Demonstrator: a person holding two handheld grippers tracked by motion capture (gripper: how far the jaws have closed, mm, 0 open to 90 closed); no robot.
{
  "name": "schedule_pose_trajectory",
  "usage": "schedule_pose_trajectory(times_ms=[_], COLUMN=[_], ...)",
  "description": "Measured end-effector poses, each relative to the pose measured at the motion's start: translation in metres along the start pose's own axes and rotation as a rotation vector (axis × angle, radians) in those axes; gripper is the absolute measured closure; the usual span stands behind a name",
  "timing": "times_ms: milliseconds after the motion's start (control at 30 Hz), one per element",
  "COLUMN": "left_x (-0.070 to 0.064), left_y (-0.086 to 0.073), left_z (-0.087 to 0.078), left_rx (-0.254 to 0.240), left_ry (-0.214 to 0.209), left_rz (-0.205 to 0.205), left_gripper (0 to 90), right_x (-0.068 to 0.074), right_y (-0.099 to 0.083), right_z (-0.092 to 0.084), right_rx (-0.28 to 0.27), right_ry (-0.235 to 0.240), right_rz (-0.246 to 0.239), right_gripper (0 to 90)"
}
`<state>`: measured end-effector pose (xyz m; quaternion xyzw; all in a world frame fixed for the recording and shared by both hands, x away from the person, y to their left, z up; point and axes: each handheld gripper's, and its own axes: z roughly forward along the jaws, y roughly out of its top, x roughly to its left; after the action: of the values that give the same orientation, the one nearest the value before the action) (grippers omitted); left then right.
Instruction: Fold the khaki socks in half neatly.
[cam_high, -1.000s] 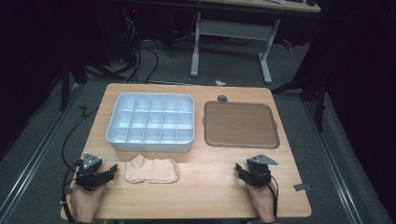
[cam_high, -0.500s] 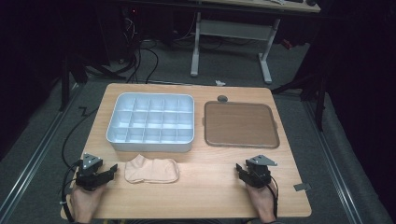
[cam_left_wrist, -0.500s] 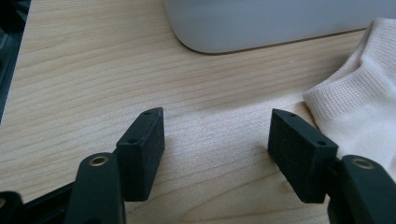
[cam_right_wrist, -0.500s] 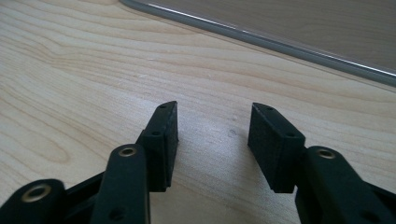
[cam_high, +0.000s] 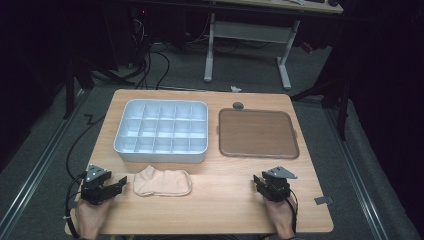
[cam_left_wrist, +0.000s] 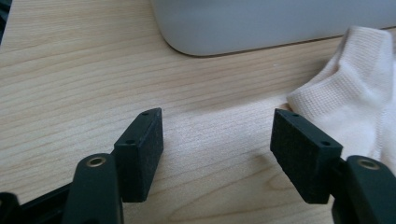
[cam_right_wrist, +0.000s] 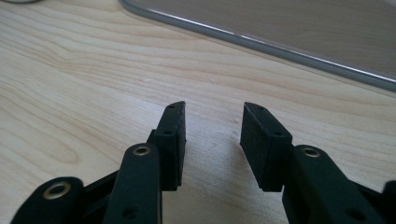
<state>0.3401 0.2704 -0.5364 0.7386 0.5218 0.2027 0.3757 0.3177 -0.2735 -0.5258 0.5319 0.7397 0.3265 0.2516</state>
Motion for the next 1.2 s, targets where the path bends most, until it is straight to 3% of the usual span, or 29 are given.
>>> schedule_pose_trajectory(times_ms=[200, 400, 667, 833, 1000, 1200], left_x=[-0.001, -0.01, -0.03, -0.034, -0.037, -0.046], left_y=[0.002, 0.008, 0.012, 0.013, 0.014, 0.013], left_z=[-0.005, -0.014, -0.004, 0.002, 0.004, 0.009], left_rx=[-0.029, -0.058, 0.0, 0.011, 0.017, 0.044], left_ry=[-0.057, -0.106, -0.146, -0.168, -0.175, -0.139], left_rz=[-0.025, -0.021, 0.031, 0.03, 0.033, 0.07], left_gripper=[34.6, 34.5, 35.9, 36.1, 36.1, 35.7], right_x=[0.008, 0.025, 0.054, 0.069, 0.078, 0.095], right_y=[0.004, 0.008, 0.015, 0.02, 0.022, 0.026], right_z=[-0.006, -0.008, -0.003, -0.002, 0.001, 0.006], right_rx=[-0.033, -0.056, -0.052, -0.054, -0.055, -0.043], right_ry=[0.049, 0.143, 0.217, 0.257, 0.285, 0.324], right_rz=[-0.004, -0.005, -0.073, -0.105, -0.111, -0.13], right_gripper=[62.9, 62.4, 62.5, 62.4, 62.5, 63.2])
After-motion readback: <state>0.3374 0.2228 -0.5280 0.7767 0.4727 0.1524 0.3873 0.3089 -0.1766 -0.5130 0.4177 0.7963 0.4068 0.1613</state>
